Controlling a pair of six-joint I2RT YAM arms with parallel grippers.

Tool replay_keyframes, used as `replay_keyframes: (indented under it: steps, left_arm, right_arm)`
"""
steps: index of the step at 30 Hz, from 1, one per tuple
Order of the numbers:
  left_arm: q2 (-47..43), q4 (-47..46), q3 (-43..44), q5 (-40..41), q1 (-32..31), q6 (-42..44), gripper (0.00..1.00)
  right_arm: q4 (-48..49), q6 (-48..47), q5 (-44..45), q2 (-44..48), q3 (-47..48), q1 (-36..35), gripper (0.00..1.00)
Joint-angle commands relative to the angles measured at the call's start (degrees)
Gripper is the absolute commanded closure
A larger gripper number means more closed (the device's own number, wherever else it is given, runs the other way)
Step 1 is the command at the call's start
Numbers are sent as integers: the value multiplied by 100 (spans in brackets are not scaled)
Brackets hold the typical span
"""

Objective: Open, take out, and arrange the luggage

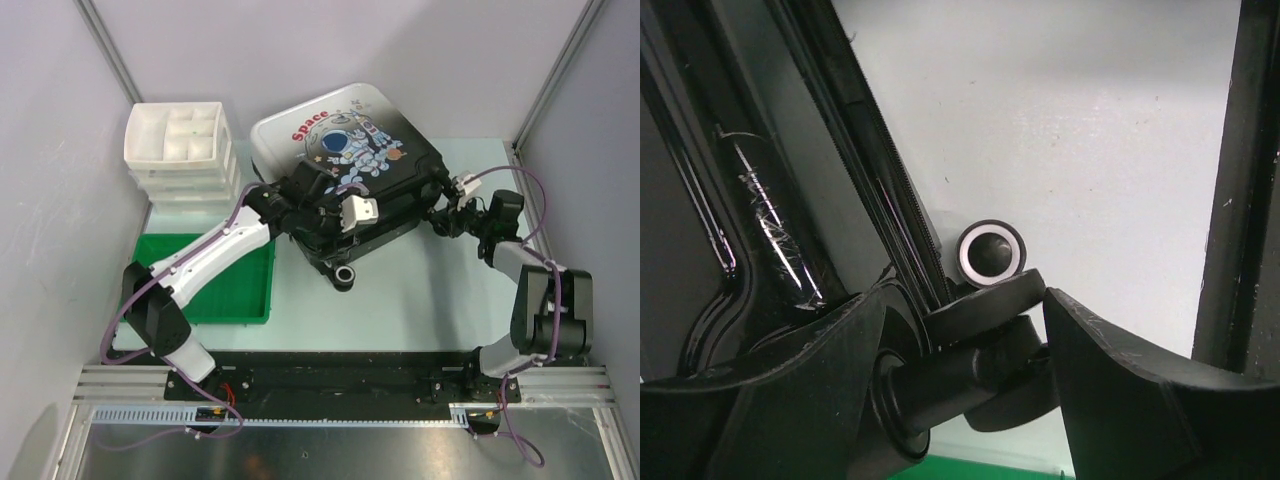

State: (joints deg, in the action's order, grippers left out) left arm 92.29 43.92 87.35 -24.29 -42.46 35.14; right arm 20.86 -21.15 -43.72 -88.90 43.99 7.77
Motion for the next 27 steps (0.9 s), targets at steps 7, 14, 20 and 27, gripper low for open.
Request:
replay_keyframes:
  steps: [7,14,20,27]
  left_arm:
    - [8,618,-236,1357,932,283,27]
    - [359,618,-34,1410,1046,301,27]
    - [650,618,159,1524,1266,389,27]
    - [913,618,361,1682,1328,503,28]
  right_arm:
    - [-620,-1654,1077,779,-689,681,100]
    - [1977,-1850,681,-432,-716,1393,100]
    - [3353,-1314,655,-1076,-374,1578,100]
    - [3134,-330,41,-1744,759,1763,100]
